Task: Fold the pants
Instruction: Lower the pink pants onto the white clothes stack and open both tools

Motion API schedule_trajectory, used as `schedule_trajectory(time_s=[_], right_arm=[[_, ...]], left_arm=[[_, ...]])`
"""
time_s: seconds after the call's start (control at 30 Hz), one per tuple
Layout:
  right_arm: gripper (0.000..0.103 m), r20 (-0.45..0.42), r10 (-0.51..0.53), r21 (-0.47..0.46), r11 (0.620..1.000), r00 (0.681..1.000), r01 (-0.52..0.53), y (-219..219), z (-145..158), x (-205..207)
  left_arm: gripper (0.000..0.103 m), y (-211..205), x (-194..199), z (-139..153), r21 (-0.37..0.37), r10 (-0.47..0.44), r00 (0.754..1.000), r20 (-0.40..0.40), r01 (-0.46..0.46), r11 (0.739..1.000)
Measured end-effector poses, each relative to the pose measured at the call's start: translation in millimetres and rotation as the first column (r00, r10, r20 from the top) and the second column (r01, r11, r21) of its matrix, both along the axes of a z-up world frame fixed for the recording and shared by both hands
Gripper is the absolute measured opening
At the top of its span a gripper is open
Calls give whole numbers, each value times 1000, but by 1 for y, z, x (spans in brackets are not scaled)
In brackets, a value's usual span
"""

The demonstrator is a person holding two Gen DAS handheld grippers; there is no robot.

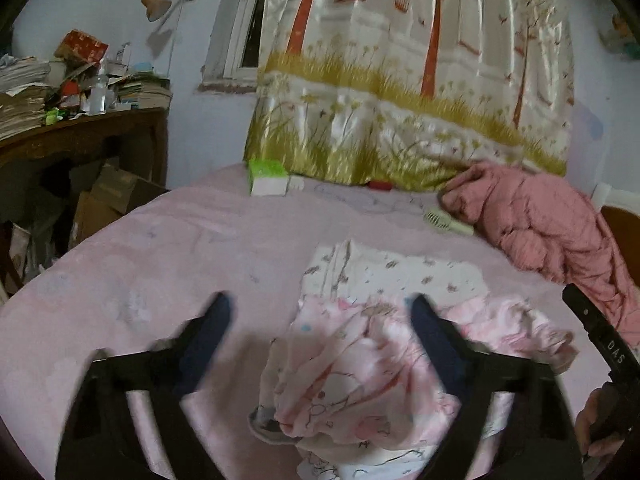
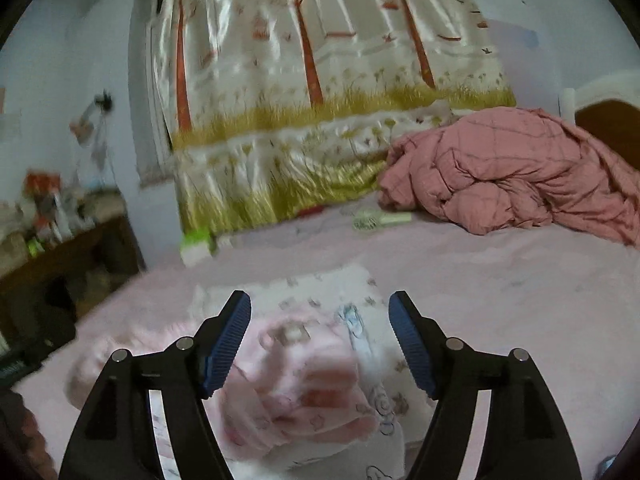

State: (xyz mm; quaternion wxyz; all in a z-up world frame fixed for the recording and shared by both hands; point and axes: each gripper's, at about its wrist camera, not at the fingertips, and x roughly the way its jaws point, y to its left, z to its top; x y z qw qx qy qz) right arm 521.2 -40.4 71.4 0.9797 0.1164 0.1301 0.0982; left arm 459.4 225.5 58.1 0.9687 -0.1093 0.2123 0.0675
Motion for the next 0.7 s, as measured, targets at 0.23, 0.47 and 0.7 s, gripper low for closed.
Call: schedule_trajectory(time_s=[0.23, 0.47, 0.7], right_arm=[[26, -29, 184, -14, 983, 983, -184, 18, -4, 6], [24, -150, 155, -132, 976, 976, -175, 44, -49, 34], [24, -165, 153, -152, 972, 974, -178, 45, -61, 39]], left_arm=[[17, -14, 17, -19, 28, -58, 997, -46, 59, 998], [16, -21, 38, -59, 73, -45, 991, -126, 55, 996], [16, -19, 40, -64, 58, -50, 988, -143, 59, 997]])
